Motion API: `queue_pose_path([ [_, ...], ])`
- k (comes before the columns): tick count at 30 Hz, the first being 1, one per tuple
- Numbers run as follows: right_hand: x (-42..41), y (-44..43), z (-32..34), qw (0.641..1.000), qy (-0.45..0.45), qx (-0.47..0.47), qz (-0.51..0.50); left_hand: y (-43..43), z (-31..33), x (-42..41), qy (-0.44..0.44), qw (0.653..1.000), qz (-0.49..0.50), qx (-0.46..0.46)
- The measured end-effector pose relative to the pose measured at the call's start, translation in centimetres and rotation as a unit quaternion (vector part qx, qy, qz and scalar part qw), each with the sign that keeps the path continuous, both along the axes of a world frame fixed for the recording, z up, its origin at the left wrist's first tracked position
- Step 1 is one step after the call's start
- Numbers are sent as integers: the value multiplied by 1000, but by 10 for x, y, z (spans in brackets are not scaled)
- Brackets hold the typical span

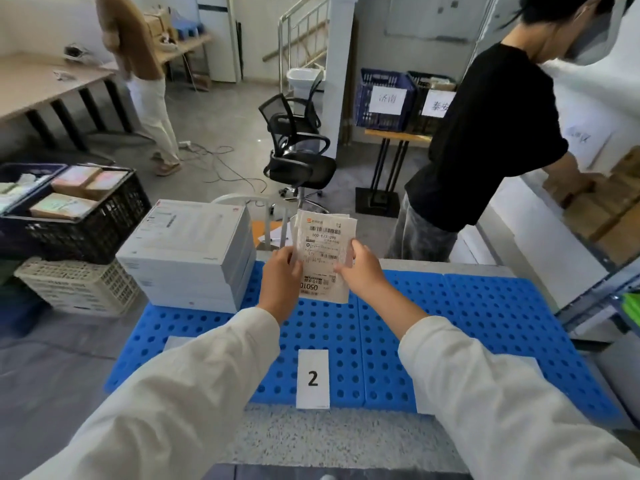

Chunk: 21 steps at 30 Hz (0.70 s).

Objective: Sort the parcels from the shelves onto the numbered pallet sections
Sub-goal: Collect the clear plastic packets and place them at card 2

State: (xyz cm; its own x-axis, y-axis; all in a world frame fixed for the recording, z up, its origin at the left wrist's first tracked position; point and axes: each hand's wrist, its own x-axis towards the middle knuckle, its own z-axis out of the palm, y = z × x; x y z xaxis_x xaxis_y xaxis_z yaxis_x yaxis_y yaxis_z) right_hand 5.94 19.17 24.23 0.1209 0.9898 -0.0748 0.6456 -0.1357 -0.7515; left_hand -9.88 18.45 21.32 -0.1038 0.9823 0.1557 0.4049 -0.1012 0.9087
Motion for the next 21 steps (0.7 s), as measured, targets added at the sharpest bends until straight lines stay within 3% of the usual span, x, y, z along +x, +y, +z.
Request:
queue_pose_path([
  [21,-4,97,-112,987,-21,-148,51,75,-109,-2,79,987,43,-137],
])
